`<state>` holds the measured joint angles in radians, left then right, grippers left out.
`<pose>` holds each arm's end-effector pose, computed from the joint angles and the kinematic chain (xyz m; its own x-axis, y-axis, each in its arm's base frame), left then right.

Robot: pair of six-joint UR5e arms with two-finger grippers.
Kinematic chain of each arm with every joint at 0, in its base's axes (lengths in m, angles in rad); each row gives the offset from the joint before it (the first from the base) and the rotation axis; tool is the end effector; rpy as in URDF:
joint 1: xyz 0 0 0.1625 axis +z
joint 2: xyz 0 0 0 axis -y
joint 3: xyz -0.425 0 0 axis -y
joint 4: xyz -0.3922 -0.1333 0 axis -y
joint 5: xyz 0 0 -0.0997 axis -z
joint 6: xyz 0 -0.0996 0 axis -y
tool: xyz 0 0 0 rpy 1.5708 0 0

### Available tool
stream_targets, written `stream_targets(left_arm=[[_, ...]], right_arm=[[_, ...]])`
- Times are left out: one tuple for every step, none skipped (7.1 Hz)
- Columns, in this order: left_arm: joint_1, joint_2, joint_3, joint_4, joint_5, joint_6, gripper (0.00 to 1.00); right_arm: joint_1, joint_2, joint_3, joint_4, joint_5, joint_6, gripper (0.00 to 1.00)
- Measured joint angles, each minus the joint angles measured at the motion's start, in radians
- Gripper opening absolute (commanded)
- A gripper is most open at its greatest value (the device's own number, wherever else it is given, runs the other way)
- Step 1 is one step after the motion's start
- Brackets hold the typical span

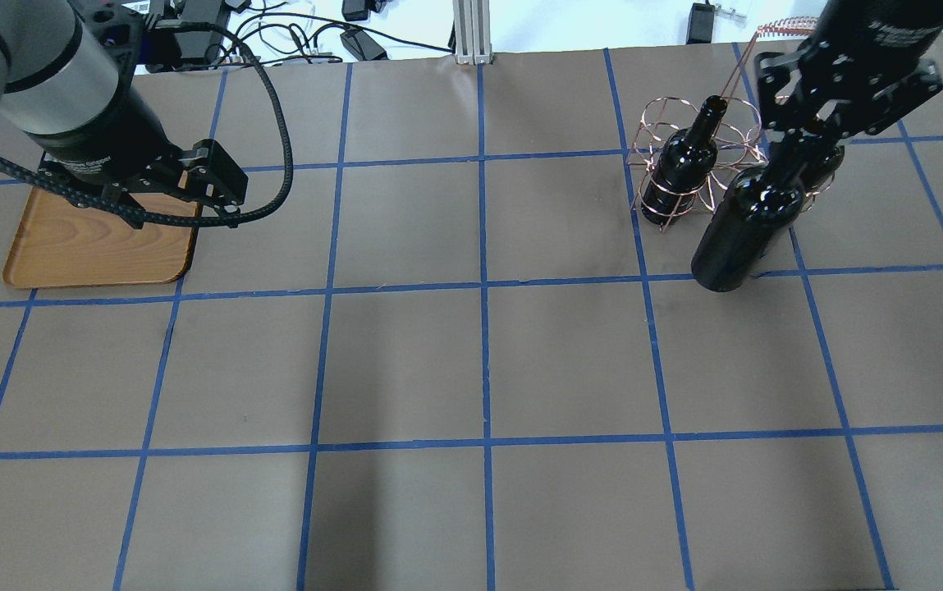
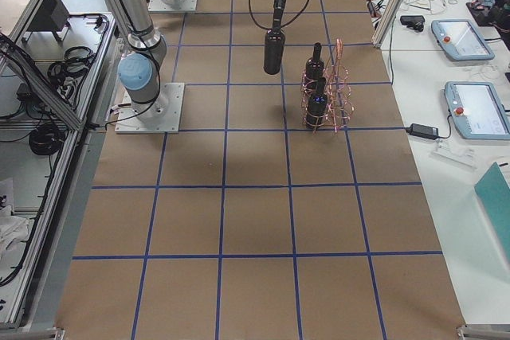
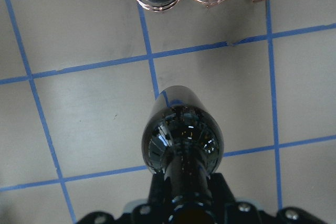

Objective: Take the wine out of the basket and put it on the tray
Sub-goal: 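Lift the dark bottle out of the rack with the right gripper, then carry the bottle across toward the left gripper with the right arm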

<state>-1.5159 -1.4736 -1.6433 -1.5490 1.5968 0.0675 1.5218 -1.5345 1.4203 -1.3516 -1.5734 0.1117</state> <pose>-0.1055 -0.4615 0.5004 -0.9995 0.0113 -0.0290 0.0126 0.9989 -0.0446 0.1087 -0.4997 0.5224 -0.9872 0.1591 0.0143 0.1597 0.9817 0.1039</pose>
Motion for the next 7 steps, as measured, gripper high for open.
stream_targets(left_arm=[[0.010, 0.000, 0.000, -0.001, 0.000, 0.000, 1.00], [0.019, 0.000, 0.000, -0.001, -0.001, 0.001, 1.00], [0.022, -0.001, 0.000, -0.002, -0.001, 0.001, 1.00], [0.022, 0.000, 0.000, -0.003, -0.001, 0.001, 1.00], [0.022, 0.000, 0.000, -0.005, -0.001, 0.000, 1.00], [0.021, 0.002, 0.000, -0.011, -0.001, 0.000, 1.00], [0.022, 0.002, 0.000, -0.020, -0.001, 0.000, 1.00]], right_arm=[[0.074, 0.000, 0.033, -0.010, 0.002, 0.077, 0.00], [0.145, 0.002, 0.065, -0.045, 0.016, 0.152, 0.00], [0.214, 0.004, 0.097, -0.094, 0.046, 0.242, 0.00], [0.282, 0.008, 0.126, -0.135, 0.072, 0.328, 0.00], [0.348, 0.019, 0.147, -0.170, 0.083, 0.407, 0.00], [0.414, 0.042, 0.158, -0.214, 0.086, 0.497, 0.00], [0.484, 0.070, 0.162, -0.267, 0.083, 0.591, 0.00]])
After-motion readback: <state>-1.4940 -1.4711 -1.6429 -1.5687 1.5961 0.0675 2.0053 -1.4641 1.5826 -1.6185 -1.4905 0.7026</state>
